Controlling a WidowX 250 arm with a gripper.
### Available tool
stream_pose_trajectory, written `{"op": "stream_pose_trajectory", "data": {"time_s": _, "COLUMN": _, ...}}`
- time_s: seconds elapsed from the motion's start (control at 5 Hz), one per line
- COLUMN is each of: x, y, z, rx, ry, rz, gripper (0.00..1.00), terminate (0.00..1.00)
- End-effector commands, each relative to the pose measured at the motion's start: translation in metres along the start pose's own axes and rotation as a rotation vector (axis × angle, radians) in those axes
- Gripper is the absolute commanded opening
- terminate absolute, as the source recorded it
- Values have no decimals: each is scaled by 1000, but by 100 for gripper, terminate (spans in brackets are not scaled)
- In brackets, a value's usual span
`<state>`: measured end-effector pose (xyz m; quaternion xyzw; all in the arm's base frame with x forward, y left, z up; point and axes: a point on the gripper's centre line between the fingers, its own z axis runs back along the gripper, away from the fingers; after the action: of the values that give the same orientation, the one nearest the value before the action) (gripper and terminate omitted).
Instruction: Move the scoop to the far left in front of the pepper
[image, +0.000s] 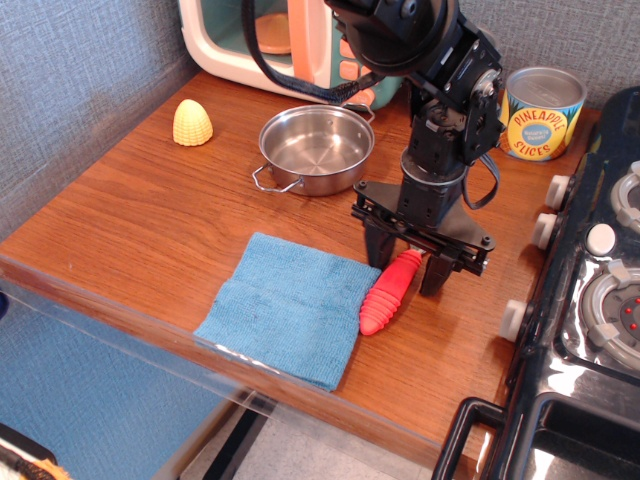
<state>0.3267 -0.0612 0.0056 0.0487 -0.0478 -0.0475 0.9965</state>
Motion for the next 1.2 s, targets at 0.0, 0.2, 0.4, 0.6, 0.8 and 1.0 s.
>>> {"op": "stream_pose_trajectory", "data": {"time_s": 0.0, "x": -2, "y": 0, "z": 2, "rx": -18, "ry": -18, "rz": -18, "gripper": 0, "terminate": 0}}
{"op": "stream_pose_trajectory", "data": {"time_s": 0.2, "x": 9, "y": -3, "z": 13, "rx": -75, "ry": -42, "rz": 4, "gripper": 0, "terminate": 0}}
{"op": "stream_pose_trajectory", "data": {"time_s": 0.4, "x": 36, "y": -9, "z": 59, "rx": -185, "ry": -141, "rz": 34, "gripper": 0, "terminate": 0}}
{"op": "stream_pose_trajectory", "data": {"time_s": 0.6, "x": 40, "y": 6, "z": 99, "rx": -223, "ry": -224, "rz": 54, "gripper": 0, "terminate": 0}}
{"op": "stream_pose_trajectory", "data": {"time_s": 0.8, "x": 21, "y": 47, "z": 107, "rx": -212, "ry": -235, "rz": 76, "gripper": 0, "terminate": 0}}
{"op": "stream_pose_trajectory", "data": {"time_s": 1.0, "x": -4, "y": 93, "z": 110, "rx": -142, "ry": -213, "rz": 76, "gripper": 0, "terminate": 0}}
